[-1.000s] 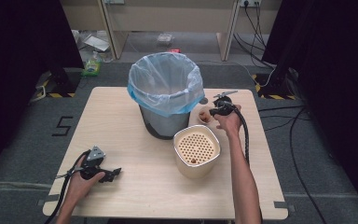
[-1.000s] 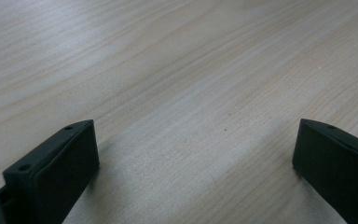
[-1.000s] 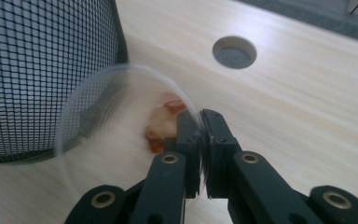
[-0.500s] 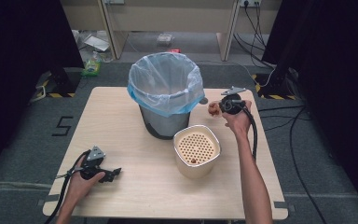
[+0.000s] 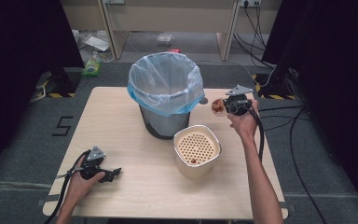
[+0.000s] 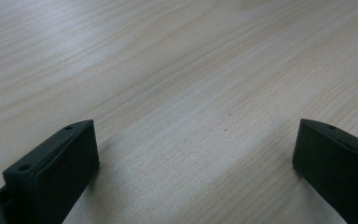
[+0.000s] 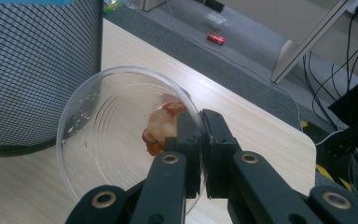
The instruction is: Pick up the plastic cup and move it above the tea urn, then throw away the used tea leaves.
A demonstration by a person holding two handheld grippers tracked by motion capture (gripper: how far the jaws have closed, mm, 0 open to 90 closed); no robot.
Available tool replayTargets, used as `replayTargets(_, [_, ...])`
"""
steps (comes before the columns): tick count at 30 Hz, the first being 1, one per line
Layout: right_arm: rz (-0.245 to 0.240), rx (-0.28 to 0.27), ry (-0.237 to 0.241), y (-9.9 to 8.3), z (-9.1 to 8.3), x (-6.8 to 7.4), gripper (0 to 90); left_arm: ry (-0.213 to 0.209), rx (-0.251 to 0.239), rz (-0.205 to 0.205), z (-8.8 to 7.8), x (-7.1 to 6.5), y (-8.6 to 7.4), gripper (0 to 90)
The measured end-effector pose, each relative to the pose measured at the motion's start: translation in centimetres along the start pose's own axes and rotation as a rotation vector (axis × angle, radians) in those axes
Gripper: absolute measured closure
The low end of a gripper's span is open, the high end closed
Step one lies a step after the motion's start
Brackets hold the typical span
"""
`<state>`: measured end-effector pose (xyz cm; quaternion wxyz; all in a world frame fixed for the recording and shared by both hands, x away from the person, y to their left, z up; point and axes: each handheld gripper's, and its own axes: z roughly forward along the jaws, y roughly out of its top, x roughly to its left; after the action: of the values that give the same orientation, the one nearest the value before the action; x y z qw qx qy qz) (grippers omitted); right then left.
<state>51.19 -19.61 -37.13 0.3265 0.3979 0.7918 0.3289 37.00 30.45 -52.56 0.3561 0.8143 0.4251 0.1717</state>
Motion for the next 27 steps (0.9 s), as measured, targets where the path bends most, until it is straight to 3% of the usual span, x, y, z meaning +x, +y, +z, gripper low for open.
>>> replayTargets(7, [-0.017,-0.040,0.001,0.2,-1.5,0.2,87.0,0.000,0.000,0.000,0.0,0.0,0.0,0.0])
replayTargets(17, [-0.064,-0.103,-0.024,-1.1,-4.3,1.1,86.9,0.000,0.000,0.000,0.0,0.0,0.0,0.0])
replayTargets(27, [-0.105,-0.134,-0.037,-1.6,-5.4,2.2,86.9,0.000,0.000,0.000,0.0,0.0,0.0,0.0])
